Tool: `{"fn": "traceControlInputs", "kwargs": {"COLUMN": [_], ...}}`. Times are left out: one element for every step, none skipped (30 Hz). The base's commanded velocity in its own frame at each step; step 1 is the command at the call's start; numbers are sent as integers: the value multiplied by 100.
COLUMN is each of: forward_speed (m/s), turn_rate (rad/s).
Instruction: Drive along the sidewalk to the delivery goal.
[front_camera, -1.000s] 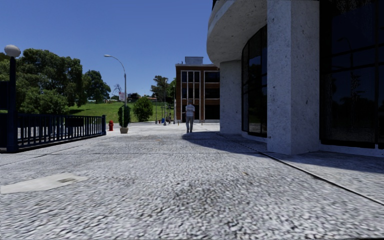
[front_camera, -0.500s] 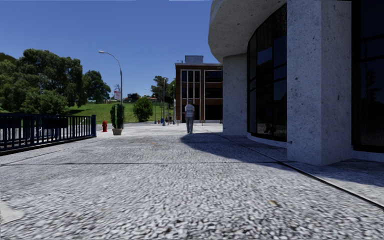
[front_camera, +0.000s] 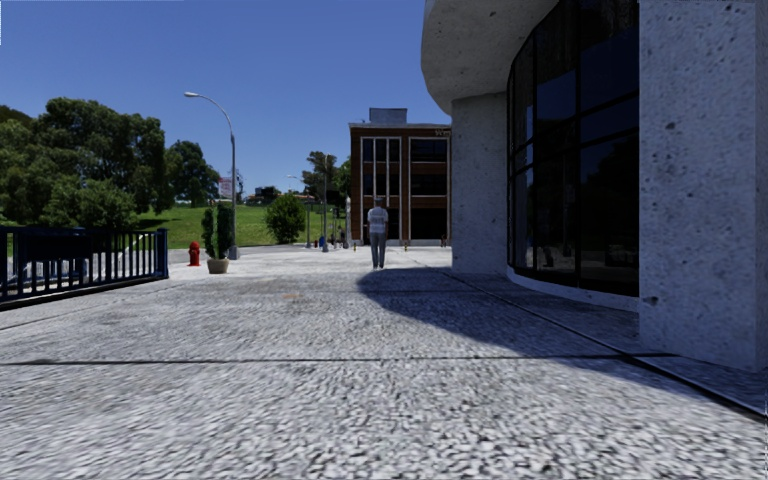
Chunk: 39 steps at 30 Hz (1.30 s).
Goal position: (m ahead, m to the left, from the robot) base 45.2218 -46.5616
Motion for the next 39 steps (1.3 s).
{"fn": "traceControlInputs", "kwargs": {"forward_speed": [200, 200, 200, 200, 200, 200, 200, 200, 200, 200, 200, 200, 200, 200, 200, 200, 200, 200, 200, 200, 200, 200, 200, 200, 200, 200, 200, 200, 200, 200, 200, 200, 200, 200, 200, 200, 200, 200, 200], "turn_rate": [0, 0, 0, 0, 0, 0, 0, 0, 0, 0, 0, 0, 0, 0, 0, 0, 0, 0, 0, 0, 0, 0, 0, 0, 0, 0, 0, 0, 0, 0, 0, 0, 0, 0, 0, 0, 0, 0, 0]}}
